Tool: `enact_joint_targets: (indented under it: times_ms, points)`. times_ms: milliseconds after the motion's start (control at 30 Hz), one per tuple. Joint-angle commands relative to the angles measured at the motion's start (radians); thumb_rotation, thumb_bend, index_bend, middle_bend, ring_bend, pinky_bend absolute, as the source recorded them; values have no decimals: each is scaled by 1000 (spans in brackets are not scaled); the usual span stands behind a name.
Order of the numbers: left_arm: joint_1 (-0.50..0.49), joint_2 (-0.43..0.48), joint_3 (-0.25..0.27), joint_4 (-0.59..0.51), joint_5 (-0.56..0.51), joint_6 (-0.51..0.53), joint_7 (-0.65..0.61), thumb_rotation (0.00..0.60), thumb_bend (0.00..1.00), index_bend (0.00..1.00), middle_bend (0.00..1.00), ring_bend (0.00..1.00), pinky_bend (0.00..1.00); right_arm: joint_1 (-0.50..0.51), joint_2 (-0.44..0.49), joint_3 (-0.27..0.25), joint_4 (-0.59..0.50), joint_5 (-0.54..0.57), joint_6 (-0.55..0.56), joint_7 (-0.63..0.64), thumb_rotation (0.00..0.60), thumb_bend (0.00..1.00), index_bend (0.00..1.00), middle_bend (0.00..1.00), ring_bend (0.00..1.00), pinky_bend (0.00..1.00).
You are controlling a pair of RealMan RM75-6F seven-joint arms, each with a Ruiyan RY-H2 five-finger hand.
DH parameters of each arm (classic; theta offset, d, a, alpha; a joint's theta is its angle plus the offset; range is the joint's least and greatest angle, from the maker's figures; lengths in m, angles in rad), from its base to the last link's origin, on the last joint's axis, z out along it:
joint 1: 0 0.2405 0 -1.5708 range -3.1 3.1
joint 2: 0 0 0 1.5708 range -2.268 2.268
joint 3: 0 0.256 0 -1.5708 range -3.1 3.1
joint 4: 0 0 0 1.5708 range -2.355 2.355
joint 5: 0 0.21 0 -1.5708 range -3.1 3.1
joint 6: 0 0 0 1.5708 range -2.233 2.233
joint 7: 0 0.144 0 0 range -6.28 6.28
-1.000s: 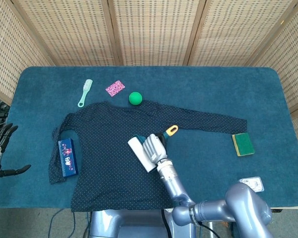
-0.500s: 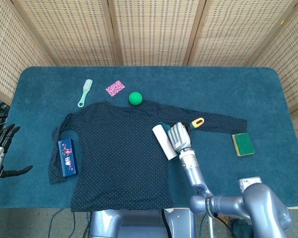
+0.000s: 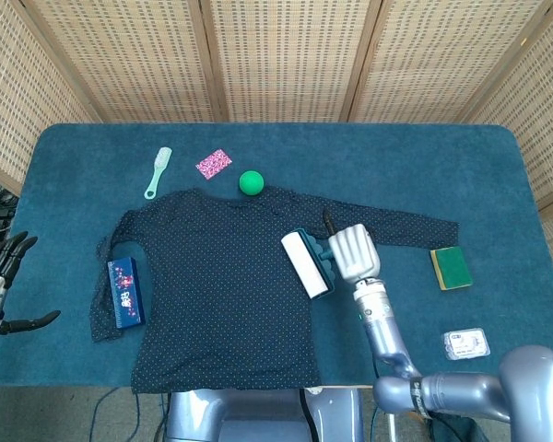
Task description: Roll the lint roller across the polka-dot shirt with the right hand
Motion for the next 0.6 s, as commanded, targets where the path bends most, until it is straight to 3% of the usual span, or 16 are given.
enact_joint_targets:
  times_ms: [33,67,100,167,200,233,300,500,600]
  points:
    - [11,5,10,0,25,17,-12,600,0,0,0,0,0,-138,175,-47,-186,-156,72,305,600,18,0,892,940,987]
    - [13,6,12,0,29,20,-14,600,0,0,0,0,0,-158,202,-59,-208,-179,66,368,600,11,0,821,877,940]
    - [15,6,14,0,33,23,-15,600,0,0,0,0,0,-180,232,-72,-233,-198,57,438,600,4,0,692,751,830]
    - [19,7,17,1,43,31,-18,600,0,0,0,0,0,-219,300,-99,-287,-206,21,552,600,0,0,373,395,487]
    - [22,8,19,1,48,36,-19,600,0,0,0,0,0,-237,328,-109,-312,-203,9,592,600,0,0,182,184,258]
    - [23,8,20,1,51,39,-21,600,0,0,0,0,0,-243,342,-113,-321,-210,4,609,600,0,0,56,45,90]
    - [28,7,22,2,59,49,-23,600,0,0,0,0,0,-272,367,-127,-327,-254,13,670,600,0,0,0,0,0]
    - [42,8,32,1,91,76,-29,600,0,0,0,0,0,-389,347,-177,-225,-436,106,915,600,0,0,0,0,0]
    - [46,8,35,3,102,85,-32,600,0,0,0,0,0,-431,325,-186,-141,-479,128,970,600,0,0,0,0,0]
